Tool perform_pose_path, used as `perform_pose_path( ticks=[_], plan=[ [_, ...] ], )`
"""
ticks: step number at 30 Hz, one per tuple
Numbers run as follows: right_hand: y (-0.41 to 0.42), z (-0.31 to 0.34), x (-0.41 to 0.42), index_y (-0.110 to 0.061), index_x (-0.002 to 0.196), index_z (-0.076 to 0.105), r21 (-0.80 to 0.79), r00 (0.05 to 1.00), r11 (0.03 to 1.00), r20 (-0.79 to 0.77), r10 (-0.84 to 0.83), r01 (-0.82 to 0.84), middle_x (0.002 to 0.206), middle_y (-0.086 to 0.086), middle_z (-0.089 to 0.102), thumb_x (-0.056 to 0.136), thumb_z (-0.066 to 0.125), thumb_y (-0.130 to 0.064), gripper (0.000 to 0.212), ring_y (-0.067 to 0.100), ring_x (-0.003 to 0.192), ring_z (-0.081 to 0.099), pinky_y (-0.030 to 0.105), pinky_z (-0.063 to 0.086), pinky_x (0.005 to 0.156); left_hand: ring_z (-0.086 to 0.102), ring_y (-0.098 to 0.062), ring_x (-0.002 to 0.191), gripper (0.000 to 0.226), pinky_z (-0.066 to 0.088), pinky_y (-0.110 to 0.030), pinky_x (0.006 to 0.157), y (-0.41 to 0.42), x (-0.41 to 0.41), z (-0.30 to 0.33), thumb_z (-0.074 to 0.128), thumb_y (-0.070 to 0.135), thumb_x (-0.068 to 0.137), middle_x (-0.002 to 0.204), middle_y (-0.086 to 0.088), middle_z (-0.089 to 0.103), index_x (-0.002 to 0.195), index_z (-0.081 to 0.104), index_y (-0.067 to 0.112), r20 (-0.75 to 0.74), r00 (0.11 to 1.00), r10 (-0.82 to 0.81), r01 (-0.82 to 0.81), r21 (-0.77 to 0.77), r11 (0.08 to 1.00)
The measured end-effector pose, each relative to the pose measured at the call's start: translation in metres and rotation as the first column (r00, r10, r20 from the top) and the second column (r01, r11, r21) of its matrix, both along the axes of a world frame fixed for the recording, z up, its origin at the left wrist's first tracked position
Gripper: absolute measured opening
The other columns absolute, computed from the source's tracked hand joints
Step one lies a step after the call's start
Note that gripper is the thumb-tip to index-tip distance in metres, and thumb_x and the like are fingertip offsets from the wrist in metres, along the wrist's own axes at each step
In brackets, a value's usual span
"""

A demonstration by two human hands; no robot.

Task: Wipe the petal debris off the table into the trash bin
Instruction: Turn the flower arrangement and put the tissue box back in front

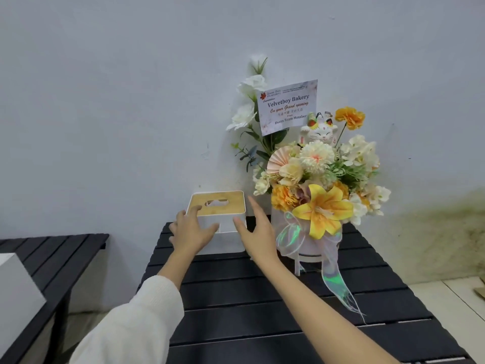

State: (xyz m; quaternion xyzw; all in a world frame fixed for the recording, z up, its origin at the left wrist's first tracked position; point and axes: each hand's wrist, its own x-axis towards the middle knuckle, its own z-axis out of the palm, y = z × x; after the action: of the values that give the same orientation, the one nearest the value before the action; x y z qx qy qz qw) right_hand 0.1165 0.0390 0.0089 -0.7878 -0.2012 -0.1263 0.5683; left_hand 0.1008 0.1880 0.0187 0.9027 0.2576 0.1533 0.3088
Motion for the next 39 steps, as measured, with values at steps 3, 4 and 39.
perform_pose_path(
  ticks=[3,4,39],
  plan=[
    [0.014,-0.014,0.022,-0.026,0.144,0.03,-0.028,0.996,1.0,-0.088,0.008,-0.011,0.149,-0.002,0.035,0.088,0.059,-0.037,0.064,0.016,0.138,0.029,0.036,0.029,0.112,0.021,-0.04,0.135,0.081,0.026,-0.052,0.108,0.017,0.013,-0.01,0.064,0.058,0.074,0.152,-0.013,0.013,0.142,0.026,0.035,-0.018,1.0,-0.012,0.011,-0.033,0.999],
    [0.019,-0.018,0.03,-0.027,0.144,0.028,-0.042,0.991,0.999,-0.134,0.016,-0.022,0.149,0.0,0.034,0.087,0.059,-0.04,0.065,0.019,0.138,0.03,0.039,0.03,0.111,0.022,-0.04,0.135,0.085,0.026,-0.051,0.108,0.022,0.018,-0.013,0.065,0.06,0.072,0.152,-0.014,0.01,0.143,0.023,0.036,-0.015,1.0,-0.023,0.022,-0.049,0.999],
    [-0.207,0.015,-0.137,-0.04,0.13,0.042,-0.087,0.935,0.958,-0.209,-0.286,0.274,0.135,-0.01,0.05,0.084,0.046,-0.058,0.05,0.017,0.121,0.048,0.029,0.038,0.091,0.054,-0.021,0.111,0.049,0.043,-0.032,0.082,-0.231,-0.147,0.029,0.062,0.046,0.082,0.124,0.005,0.057,0.129,0.048,0.042,0.213,0.972,-0.096,0.146,-0.232,0.962]
  ],
)
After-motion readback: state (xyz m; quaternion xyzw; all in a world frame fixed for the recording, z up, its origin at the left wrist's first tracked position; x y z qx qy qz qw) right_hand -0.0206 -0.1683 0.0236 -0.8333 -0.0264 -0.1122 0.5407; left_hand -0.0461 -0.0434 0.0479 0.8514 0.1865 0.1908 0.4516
